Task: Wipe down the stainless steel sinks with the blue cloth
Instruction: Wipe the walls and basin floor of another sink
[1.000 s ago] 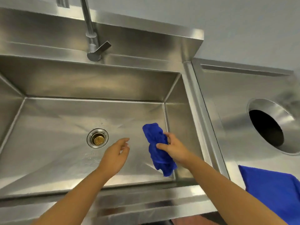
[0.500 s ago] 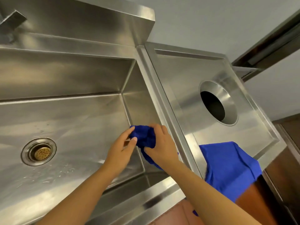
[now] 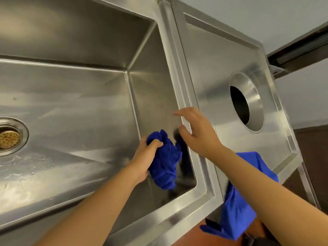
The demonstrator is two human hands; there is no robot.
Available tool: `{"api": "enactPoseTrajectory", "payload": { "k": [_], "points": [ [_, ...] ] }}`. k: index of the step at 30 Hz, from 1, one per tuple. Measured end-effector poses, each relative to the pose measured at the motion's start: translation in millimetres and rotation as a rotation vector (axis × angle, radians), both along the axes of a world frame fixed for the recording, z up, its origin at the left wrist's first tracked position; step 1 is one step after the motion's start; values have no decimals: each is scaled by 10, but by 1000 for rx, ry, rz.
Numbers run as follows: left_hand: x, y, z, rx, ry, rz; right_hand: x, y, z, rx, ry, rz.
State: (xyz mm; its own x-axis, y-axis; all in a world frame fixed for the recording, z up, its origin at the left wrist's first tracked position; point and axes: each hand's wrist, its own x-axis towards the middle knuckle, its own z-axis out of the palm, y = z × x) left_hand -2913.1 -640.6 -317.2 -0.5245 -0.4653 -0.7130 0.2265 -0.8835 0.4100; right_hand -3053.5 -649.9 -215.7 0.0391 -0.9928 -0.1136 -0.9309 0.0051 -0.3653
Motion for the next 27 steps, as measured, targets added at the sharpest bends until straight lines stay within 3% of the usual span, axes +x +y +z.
{"api": "enactPoseTrajectory", "payload": {
  "k": [6, 11, 14, 17, 21, 24, 27],
  "points": [
    [-317, 173, -77, -76, -99, -73, -220, -559, -351, -75, 388, 188],
    [-308, 355, -227, -329, -375, -451, -218, -698, -529, -87, 392, 145],
    [-366, 470, -52, -425, -320, -380, -216, -682, -575, -127, 340, 77],
    [-481, 566, 130, -584, -425, -322, -228, -693, -602, -124, 402, 105],
    [-569, 403, -130, -343, -395, -231, -259, -694, -638, -164, 429, 117],
    [-585, 165, -382, -214, -472, -424, -249, -699, -659, -185, 430, 111],
    [-551, 146, -161, -240, -389, -502, -245, -702, -651, -187, 438, 110]
  ]
}}
